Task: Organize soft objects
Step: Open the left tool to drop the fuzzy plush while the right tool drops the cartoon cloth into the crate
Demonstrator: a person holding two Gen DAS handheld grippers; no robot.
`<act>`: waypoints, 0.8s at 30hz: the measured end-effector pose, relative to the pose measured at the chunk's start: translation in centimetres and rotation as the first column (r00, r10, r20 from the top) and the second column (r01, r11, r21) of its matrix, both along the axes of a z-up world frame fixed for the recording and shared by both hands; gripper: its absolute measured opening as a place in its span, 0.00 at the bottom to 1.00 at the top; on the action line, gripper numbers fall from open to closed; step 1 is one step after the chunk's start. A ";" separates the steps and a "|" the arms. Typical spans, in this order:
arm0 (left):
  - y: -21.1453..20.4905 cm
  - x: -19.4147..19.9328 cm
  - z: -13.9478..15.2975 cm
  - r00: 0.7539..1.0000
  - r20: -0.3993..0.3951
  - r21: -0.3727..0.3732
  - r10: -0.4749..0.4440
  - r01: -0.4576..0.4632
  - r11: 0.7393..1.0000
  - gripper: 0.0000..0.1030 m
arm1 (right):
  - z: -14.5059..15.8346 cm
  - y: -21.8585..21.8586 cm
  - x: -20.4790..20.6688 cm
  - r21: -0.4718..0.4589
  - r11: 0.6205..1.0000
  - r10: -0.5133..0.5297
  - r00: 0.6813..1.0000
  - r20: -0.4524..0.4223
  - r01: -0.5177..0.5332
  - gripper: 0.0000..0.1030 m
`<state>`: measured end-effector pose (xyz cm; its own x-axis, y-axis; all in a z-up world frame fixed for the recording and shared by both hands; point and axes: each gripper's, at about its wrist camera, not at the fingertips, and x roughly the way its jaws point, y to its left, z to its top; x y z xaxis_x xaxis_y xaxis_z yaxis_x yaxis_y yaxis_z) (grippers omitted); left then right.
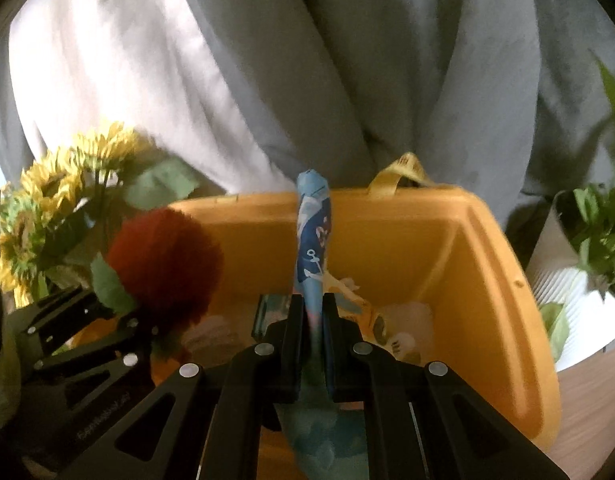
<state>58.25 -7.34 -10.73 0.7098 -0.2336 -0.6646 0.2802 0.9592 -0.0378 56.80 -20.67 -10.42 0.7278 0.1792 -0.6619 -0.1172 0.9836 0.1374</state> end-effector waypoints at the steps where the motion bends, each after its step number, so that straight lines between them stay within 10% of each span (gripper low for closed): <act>1: 0.0 0.0 0.0 1.000 0.001 0.002 0.001 -0.001 1.000 0.32 | -0.2 0.1 0.1 0.005 1.000 0.006 1.000 -0.010 -0.006 0.09; 6: 0.1 0.0 0.1 1.000 0.009 0.005 -0.005 0.005 1.000 0.34 | -0.6 0.6 0.4 0.018 0.999 0.046 0.998 -0.044 -0.045 0.13; 10: 0.1 -0.2 0.3 1.000 0.010 0.003 -0.011 0.010 1.000 0.42 | -0.2 0.5 0.1 0.020 0.999 0.029 0.999 -0.039 -0.028 0.50; 24: -1.1 -3.9 3.7 0.990 0.128 -0.002 -0.066 0.067 0.998 0.60 | 4.9 -2.9 -5.2 -0.061 0.974 -0.208 0.968 0.144 0.218 0.60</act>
